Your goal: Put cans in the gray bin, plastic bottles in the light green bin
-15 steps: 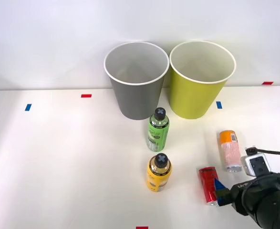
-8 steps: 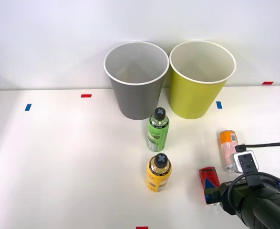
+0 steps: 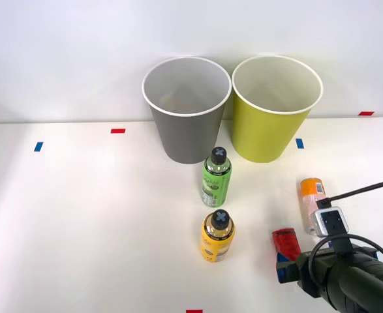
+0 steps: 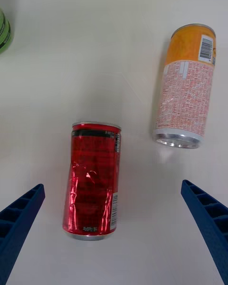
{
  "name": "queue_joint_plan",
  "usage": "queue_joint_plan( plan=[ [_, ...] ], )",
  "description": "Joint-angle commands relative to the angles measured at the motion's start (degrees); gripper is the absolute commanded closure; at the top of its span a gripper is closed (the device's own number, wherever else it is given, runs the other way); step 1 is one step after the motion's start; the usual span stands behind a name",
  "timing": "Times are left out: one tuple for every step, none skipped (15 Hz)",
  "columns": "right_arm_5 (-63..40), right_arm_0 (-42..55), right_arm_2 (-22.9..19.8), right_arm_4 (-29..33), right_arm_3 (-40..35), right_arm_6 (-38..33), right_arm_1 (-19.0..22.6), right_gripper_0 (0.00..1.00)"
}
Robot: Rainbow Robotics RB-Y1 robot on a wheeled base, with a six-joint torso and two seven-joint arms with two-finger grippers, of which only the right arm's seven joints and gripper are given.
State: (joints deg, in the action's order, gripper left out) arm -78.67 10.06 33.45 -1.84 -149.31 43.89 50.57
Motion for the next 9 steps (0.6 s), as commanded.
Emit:
queue_joint_plan(
  plan=[
    [0.01, -1.62, 0.03, -3.34, 0.87, -5.13, 0.14, 0.0],
    [0.01, -2.5, 0.03, -4.22, 1.66, -6.28, 0.14, 0.0],
    [0.01, -3.73, 0.03, -4.84, 2.89, -6.45, -0.03, 0.0],
    [0.01, -4.87, 0.03, -6.24, 4.73, -7.68, -0.21, 0.0],
    [0.01, -5.75, 0.03, -6.77, 5.96, -10.23, -0.3, 0.0],
    [0.01, -6.28, 0.03, -6.86, 6.05, -12.6, -0.47, 0.0],
    [-0.08, -6.81, -0.06, -7.47, 6.05, -15.06, -0.56, 0.0],
    [-0.08, -7.16, -0.23, -8.53, 6.05, -17.44, -0.56, 0.0],
    [-0.16, -7.33, -0.23, -8.88, 6.05, -19.02, -0.65, 0.0]
  ],
)
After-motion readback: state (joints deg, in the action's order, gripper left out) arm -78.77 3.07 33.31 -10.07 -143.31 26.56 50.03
